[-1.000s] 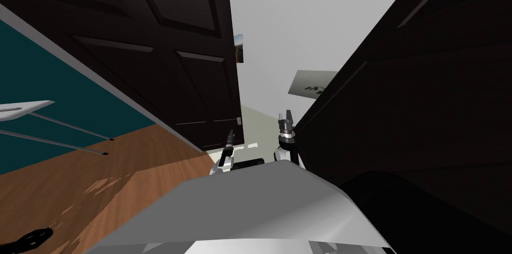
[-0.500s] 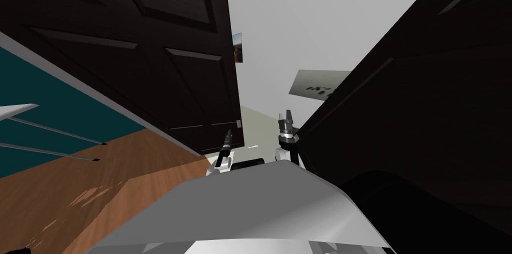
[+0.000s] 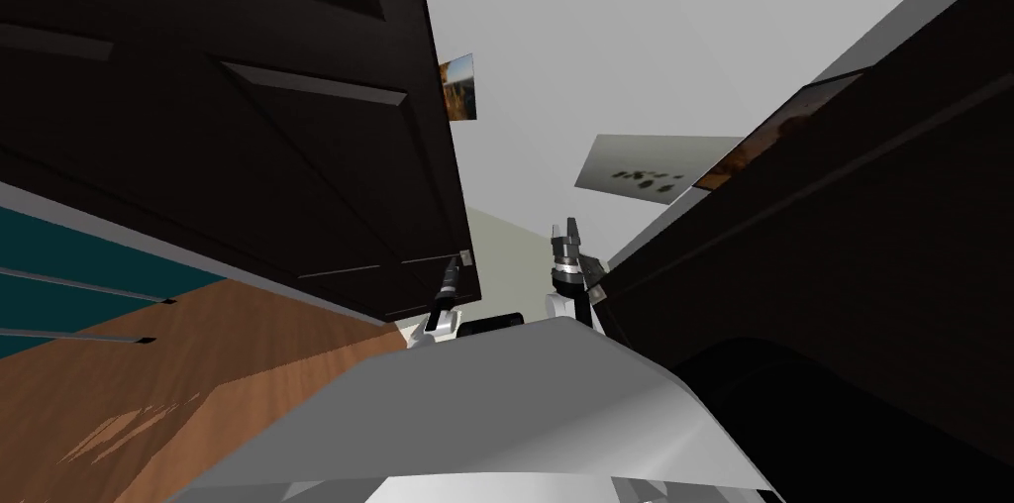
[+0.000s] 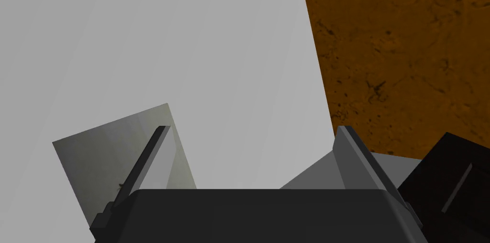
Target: Push the door open
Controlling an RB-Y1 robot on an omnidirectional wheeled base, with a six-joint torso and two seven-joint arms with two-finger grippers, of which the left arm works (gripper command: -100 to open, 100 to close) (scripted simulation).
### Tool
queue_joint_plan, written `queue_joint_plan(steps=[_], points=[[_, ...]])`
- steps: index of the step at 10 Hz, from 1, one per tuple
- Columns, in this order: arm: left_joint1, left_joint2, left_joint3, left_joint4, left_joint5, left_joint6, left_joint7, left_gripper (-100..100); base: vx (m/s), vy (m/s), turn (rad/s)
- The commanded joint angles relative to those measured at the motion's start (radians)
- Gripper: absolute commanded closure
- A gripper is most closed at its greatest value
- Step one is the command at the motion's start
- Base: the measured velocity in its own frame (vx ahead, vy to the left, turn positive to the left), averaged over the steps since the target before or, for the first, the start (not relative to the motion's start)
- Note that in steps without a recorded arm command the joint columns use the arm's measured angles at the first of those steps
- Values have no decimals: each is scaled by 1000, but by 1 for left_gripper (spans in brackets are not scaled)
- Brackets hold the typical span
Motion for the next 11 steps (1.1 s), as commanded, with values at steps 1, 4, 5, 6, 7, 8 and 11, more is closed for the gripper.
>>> queue_joint_plan(steps=[1, 4, 5, 6, 7, 8, 11], points=[[-1, -17, 3, 2, 2, -3, -1, -100, 201, -42, -29], [7, -33, 7, -6, 3, -1, -3, -100, 143, -39, 7], [7, -33, 7, -6, 3, -1, -3, 100, -11, 3, -12], [7, -33, 7, -6, 3, -1, -3, 100, -21, 9, -6], [7, -33, 7, -6, 3, -1, -3, 100, -15, 7, -8], [7, -33, 7, -6, 3, -1, -3, 100, -10, 2, -2], [7, -12, 25, -5, 14, 2, -9, 100, 30, -7, 18]])
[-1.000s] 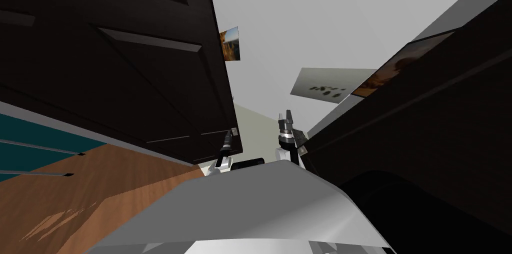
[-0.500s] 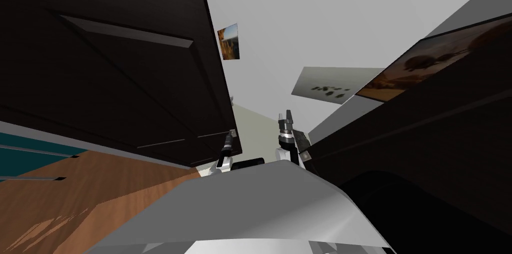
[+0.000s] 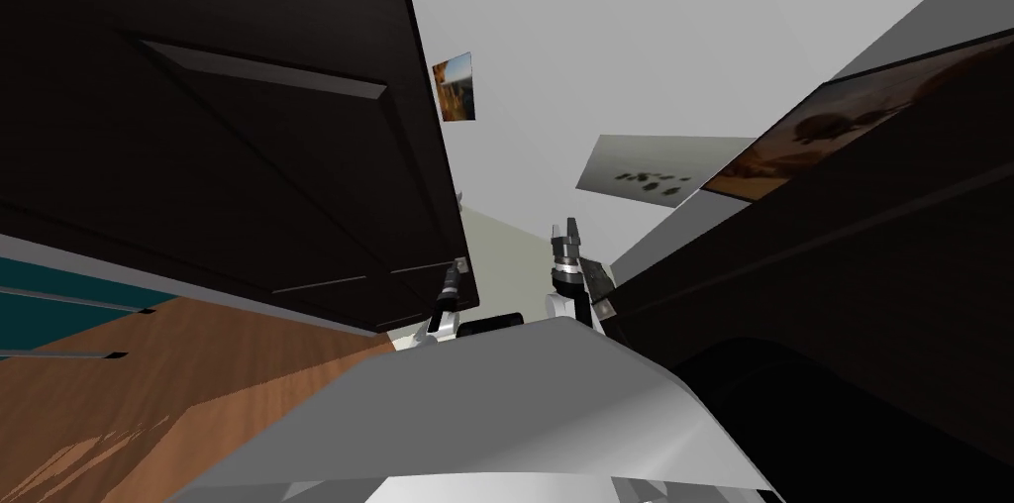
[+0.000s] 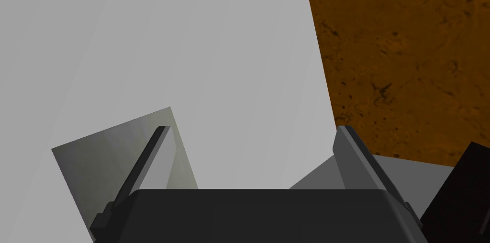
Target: Push the door open
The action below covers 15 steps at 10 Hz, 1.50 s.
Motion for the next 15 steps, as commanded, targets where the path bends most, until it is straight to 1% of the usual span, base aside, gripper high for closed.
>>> queue_joint_plan(steps=[1, 3, 4, 5, 6, 7, 10, 14, 15], points=[[-4, 18, 16, -5, 9, 0, -4, 100, 161, -36, 70], [-5, 32, 36, -6, 21, 1, -10, 100, 170, -73, 73], [-18, 33, -4, 34, 42, -19, -20, -100, 36, -6, 147], [-22, 39, -28, 36, 60, -21, -28, -100, -55, 53, 168], [-24, 42, -41, 38, 71, -22, -33, -100, -65, 63, 137], [-29, 46, -71, 41, 94, -24, -45, -100, -72, 75, 147], [-37, 48, -120, 47, 132, -28, -63, -100, -70, 52, 120], [-49, 40, -189, 55, 186, -33, -89, -100, -41, 16, 118], [-54, 31, -222, 59, 212, -35, -102, -100, -74, 19, 169]])
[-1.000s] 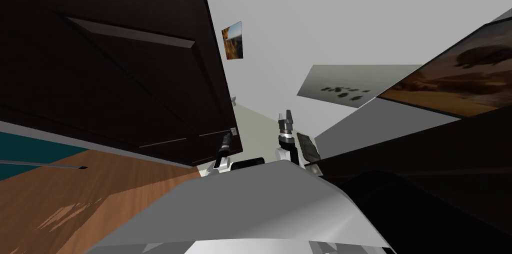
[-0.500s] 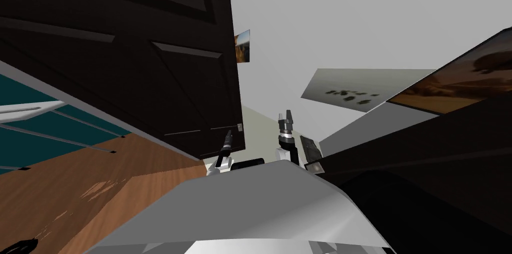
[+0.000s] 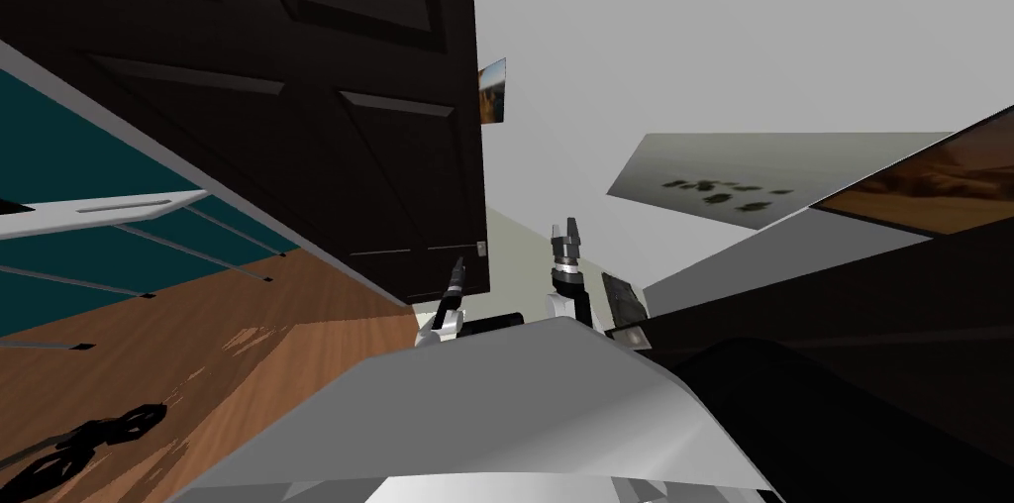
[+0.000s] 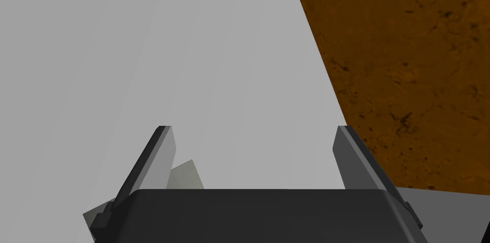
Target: Push the door open
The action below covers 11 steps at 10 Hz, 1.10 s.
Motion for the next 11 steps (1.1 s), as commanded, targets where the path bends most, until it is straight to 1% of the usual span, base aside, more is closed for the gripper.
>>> queue_joint_plan(steps=[1, 2, 3, 4, 6, 7, 8, 9, 11], points=[[-10, -14, -33, 11, 27, -6, -16, -100, -91, 5, 124], [-13, -20, -49, 13, 39, -7, -22, -100, -76, -11, 115], [-18, -33, -77, 16, 61, -9, -33, -100, -75, -32, 150], [-20, -40, -89, 18, 71, -10, -37, -100, -83, -63, 128], [-26, -64, -125, 22, 99, -13, -51, -100, -119, -115, 119], [-27, -71, -133, 23, 105, -13, -54, -100, -138, -164, 47], [-26, -68, -124, 18, 100, -10, -54, -100, -61, -76, 12], [-25, -56, -125, 15, 101, -8, -56, -100, 47, 51, 0], [-25, -44, -124, 16, 101, -8, -55, -100, 126, 110, -7]])
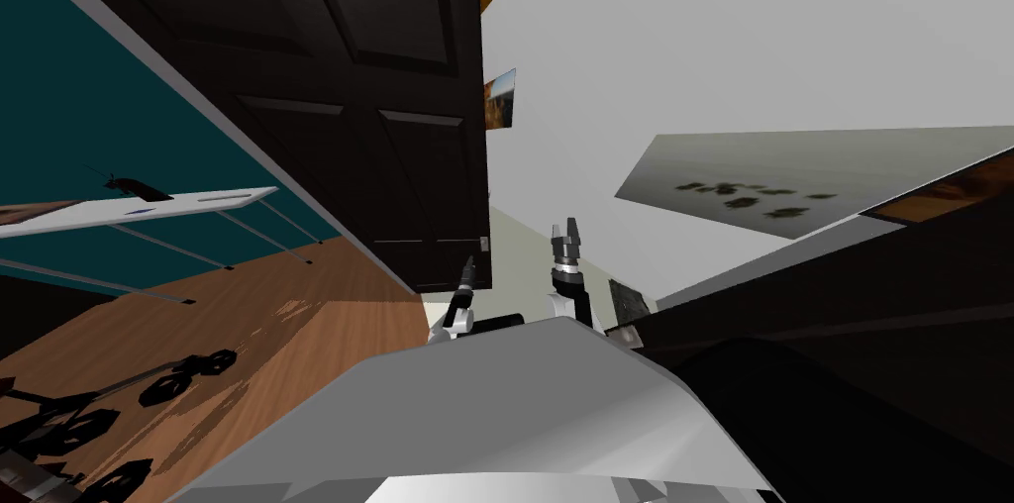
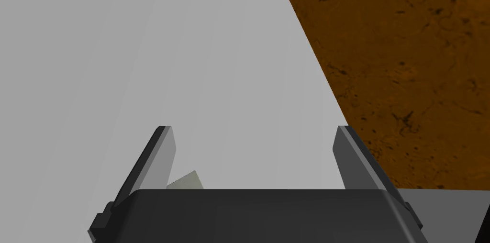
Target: Push the door open
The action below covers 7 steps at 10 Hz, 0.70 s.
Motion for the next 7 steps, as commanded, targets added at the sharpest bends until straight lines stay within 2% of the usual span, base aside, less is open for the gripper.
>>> queue_joint_plan(steps=[1, 2, 3, 4, 5, 7], points=[[-9, 17, 3, 15, 0, -7, 6, -100, 148, 100, -12], [-9, 17, 3, 15, 0, -7, 6, -100, 132, 59, -4], [-10, 38, 7, 18, -1, -9, 9, -100, 196, -25, -34], [-11, 44, 10, 20, -1, -11, 10, -100, 273, -65, -28], [-13, 46, 14, 23, -2, -12, 12, -100, 275, -76, -36], [-14, 36, 19, 26, -3, -15, 15, -100, 190, -100, -25]])
